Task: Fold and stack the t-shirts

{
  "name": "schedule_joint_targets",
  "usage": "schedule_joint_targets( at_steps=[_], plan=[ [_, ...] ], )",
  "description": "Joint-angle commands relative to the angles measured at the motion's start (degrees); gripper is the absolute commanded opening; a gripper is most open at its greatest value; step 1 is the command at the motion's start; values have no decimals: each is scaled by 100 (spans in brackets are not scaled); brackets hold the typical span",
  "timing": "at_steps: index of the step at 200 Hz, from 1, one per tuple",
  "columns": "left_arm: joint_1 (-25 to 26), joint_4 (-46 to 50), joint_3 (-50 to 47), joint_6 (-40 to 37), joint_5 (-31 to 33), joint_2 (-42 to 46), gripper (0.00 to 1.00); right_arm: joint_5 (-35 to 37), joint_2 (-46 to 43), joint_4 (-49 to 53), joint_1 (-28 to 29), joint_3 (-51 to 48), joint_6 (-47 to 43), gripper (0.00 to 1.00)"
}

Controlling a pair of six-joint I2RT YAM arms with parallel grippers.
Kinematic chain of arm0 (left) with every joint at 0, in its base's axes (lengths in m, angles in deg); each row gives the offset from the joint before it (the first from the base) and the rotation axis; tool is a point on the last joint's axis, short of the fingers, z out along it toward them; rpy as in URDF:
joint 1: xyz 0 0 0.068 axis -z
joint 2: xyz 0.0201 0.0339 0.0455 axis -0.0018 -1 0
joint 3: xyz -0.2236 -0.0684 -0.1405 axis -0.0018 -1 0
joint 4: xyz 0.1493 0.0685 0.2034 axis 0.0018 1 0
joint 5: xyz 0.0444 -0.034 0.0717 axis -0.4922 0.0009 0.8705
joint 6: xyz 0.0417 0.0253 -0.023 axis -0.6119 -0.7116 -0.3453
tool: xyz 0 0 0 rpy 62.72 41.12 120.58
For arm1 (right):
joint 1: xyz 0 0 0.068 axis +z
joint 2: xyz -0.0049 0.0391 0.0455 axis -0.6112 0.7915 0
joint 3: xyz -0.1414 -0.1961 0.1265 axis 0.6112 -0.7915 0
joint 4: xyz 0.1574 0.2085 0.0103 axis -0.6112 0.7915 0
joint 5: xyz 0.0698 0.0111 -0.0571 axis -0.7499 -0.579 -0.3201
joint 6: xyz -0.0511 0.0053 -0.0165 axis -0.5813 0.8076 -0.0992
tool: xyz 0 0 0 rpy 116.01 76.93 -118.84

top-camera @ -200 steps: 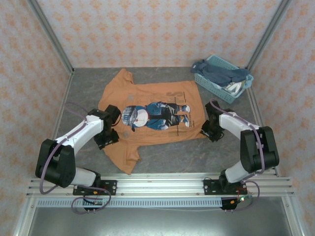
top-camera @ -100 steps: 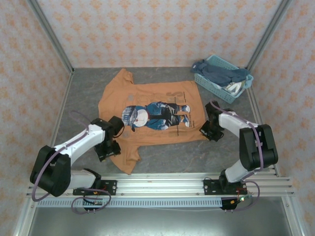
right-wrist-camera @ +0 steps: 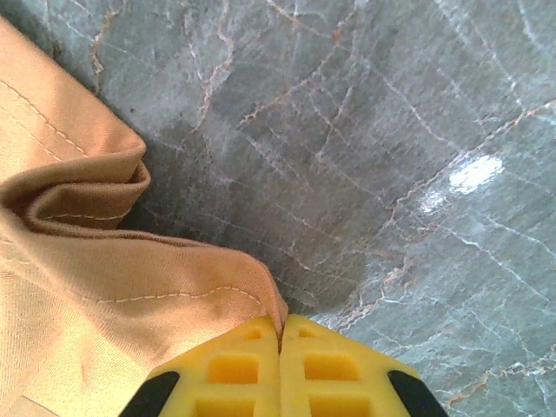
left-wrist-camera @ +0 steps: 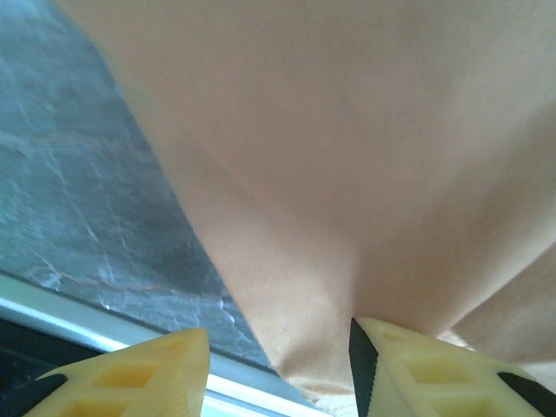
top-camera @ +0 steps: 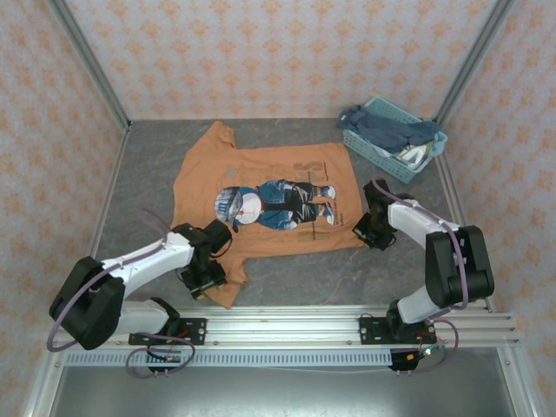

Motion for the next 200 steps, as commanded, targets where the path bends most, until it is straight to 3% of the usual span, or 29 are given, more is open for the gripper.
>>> schedule_joint_targets(
  at_steps=[1, 36, 66, 90, 120, 200],
  plan=[
    [257, 283, 113, 139, -72, -194, 47, 63, -22, 164, 17, -15, -16, 0],
    [435, -68, 15, 196, -209, -260, 46, 20, -25, 167, 24, -24, 8, 0],
    [647, -538, 104, 213, -117, -887, 44, 11, -74, 174, 19, -90, 11, 0],
    [696, -622, 219, 153, 311, -1280, 30, 2, -155, 199, 21, -138, 19, 0],
    [710, -325, 274, 139, 739, -1069, 0, 52, -362, 368, 18, -187, 27, 0],
    [847, 1466, 301, 248, 701, 679, 0, 21, -1066, 1257, 44, -341, 19, 0]
  ],
)
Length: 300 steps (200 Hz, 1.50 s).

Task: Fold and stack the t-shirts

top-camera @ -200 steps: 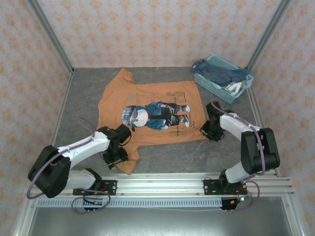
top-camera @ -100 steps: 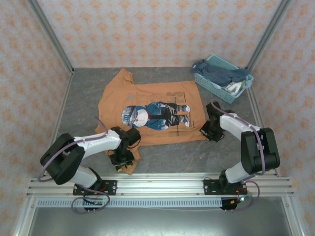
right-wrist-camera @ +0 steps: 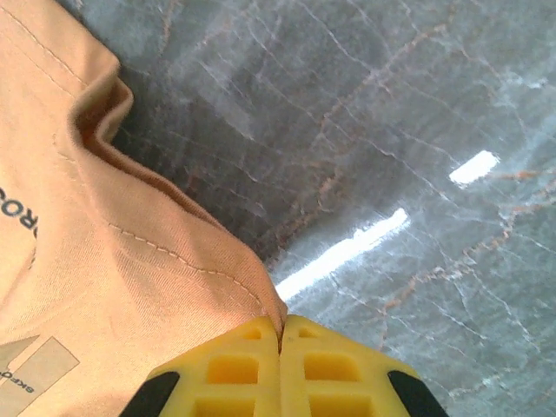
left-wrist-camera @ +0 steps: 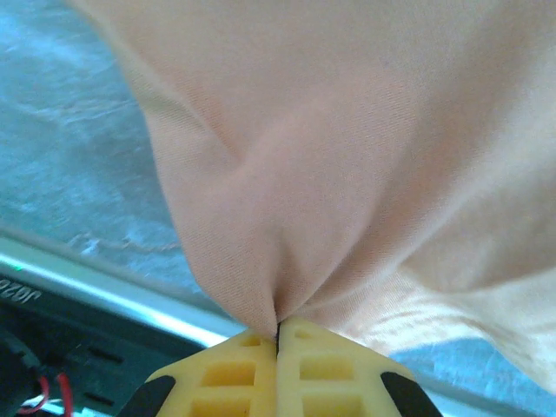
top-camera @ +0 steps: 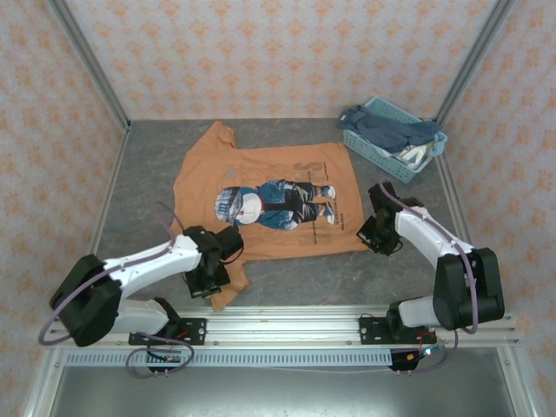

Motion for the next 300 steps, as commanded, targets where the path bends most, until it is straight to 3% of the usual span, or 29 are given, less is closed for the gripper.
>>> schedule_joint_targets(
  at_steps=[1, 39, 107, 184, 233, 300],
  plan=[
    [42, 851, -16, 168, 209, 467, 0, 55, -190, 547, 49, -179, 11, 0],
    [51, 1067, 322, 280, 309, 848, 0, -112, -363, 606, 110, -452, 41, 0],
    [-24, 1341, 1686, 27, 1532, 140, 0, 224, -181, 838, 110, 193, 48, 0],
    [-1352, 1025, 3231, -1111, 1928, -869, 0, 279, 436, 684, 37, 1128, 225, 0],
    [-1804, 1066, 4089, -1639, 2178, -1438, 0, 437, 1084, 527, -7, 1787, 312, 0],
    [-2211, 885, 4554, -2011, 2349, -1878, 0, 637, 1690, 432, -45, 2512, 394, 0]
  ],
)
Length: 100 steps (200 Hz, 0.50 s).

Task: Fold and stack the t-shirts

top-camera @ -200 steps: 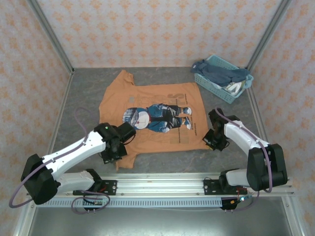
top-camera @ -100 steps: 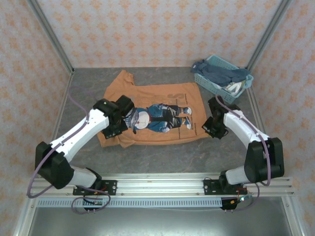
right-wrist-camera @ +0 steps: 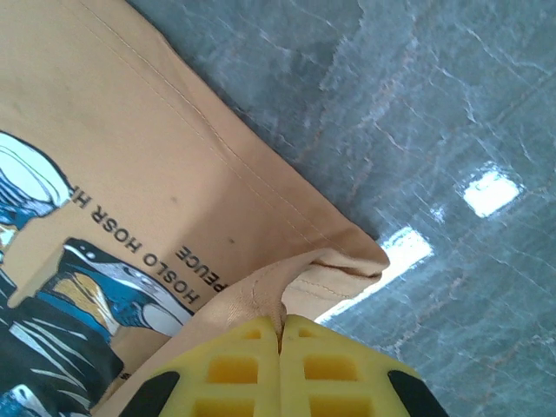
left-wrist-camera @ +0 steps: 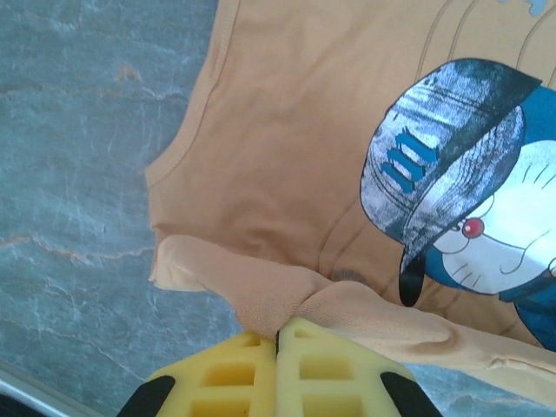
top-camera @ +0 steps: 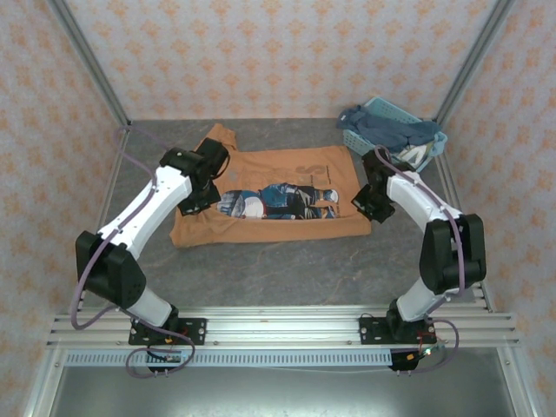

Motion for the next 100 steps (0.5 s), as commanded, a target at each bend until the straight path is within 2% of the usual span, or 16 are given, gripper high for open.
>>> schedule_joint_targets(
  at_steps=[1, 100],
  plan=[
    [-111, -71, 244, -254, 370, -167, 0, 332, 176, -8, -62, 284, 112, 0],
    [-433, -318, 950, -588, 643, -1023, 0, 290, 1037, -255, -104, 949, 172, 0]
  ],
)
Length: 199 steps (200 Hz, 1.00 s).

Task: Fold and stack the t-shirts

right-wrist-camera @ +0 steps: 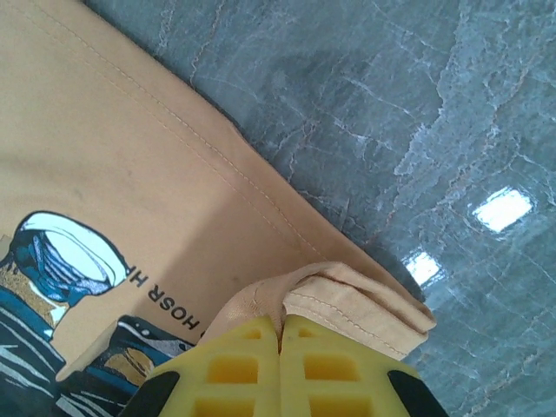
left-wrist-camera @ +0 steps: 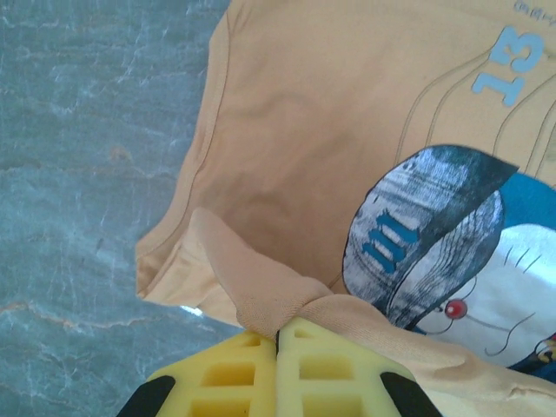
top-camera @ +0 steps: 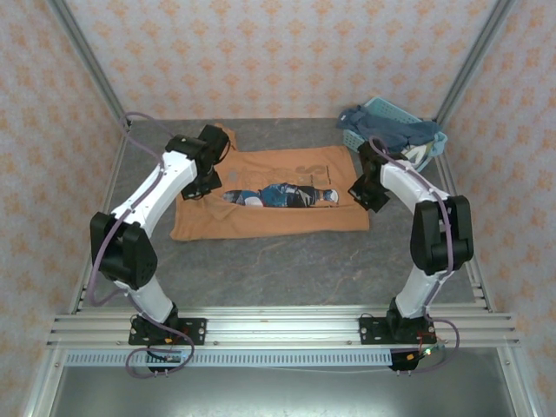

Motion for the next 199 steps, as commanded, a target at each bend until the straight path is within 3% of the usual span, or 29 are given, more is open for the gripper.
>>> schedule_joint_targets(
  at_steps=[1, 199],
  plan=[
    [-106, -4, 216, -170, 365, -191, 0, 184, 158, -52, -53, 241, 100, 0],
    [-573, -453, 528, -371, 369, -1331, 0, 97, 1224, -199, -89, 1051, -44, 0]
  ],
)
